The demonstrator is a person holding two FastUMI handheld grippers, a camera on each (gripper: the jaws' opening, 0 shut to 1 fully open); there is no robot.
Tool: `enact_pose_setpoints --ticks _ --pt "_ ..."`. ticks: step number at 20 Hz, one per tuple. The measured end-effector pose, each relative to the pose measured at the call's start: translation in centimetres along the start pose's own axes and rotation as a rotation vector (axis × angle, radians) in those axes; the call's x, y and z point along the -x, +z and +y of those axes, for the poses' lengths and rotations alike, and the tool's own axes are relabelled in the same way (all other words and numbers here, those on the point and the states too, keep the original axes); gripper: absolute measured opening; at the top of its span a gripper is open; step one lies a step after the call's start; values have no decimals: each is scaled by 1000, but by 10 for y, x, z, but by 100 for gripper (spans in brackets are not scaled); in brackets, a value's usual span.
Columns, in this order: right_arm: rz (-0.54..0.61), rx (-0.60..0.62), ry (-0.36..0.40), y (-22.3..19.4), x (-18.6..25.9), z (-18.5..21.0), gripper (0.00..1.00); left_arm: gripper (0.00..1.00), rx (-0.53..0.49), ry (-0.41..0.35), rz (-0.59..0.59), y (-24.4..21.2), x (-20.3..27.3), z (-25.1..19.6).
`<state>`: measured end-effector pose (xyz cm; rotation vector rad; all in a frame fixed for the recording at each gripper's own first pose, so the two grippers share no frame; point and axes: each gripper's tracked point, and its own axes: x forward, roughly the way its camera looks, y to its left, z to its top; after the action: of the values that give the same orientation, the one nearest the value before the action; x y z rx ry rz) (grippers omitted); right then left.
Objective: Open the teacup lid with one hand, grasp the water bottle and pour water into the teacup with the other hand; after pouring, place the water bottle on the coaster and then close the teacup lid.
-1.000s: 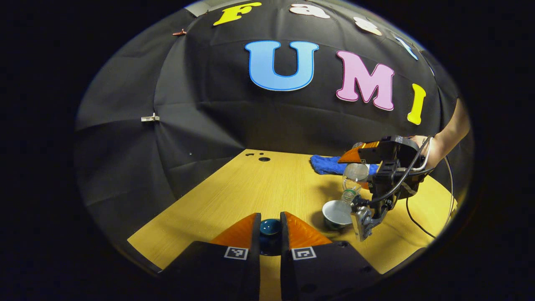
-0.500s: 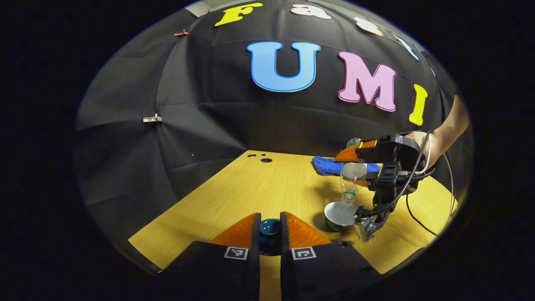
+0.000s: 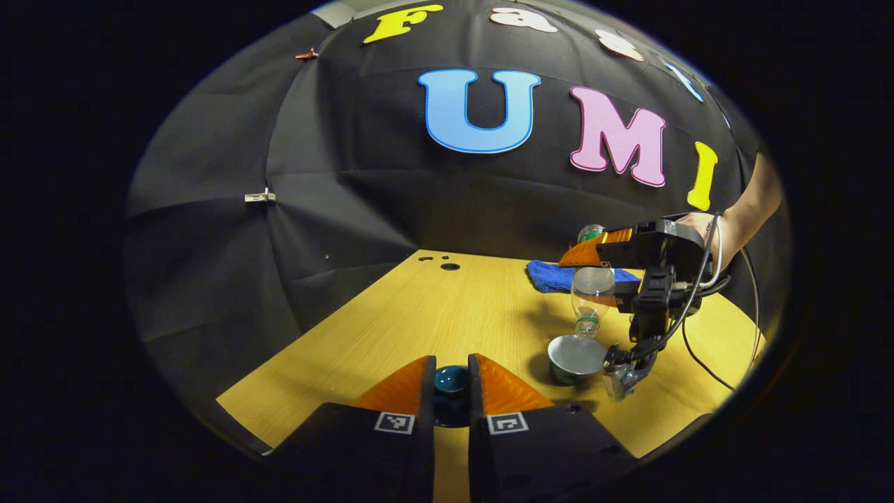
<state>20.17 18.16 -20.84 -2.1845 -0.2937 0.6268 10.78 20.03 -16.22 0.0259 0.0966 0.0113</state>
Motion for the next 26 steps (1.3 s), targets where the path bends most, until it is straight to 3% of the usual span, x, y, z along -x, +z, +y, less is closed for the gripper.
enact_pose_setpoints --ticks 4,5,9,16,22,26 --pt "3 9 1 0 0 -1 73 20 -4 -1 -2 0 1 -2" --pt "2 12 -1 0 0 -2 73 24 -5 -2 -1 0 1 -3" --pt "4 18 -2 -1 0 -2 72 20 -12 -10 1 -2 3 -10" --pt "19 1 2 -3 2 -1 73 23 -10 -3 -9 0 5 -10" --pt "86 -191 49 -8 6 18 73 24 17 23 3 -3 8 -8" --pt "164 -384 83 -16 19 28 73 24 7 33 0 3 13 -5"
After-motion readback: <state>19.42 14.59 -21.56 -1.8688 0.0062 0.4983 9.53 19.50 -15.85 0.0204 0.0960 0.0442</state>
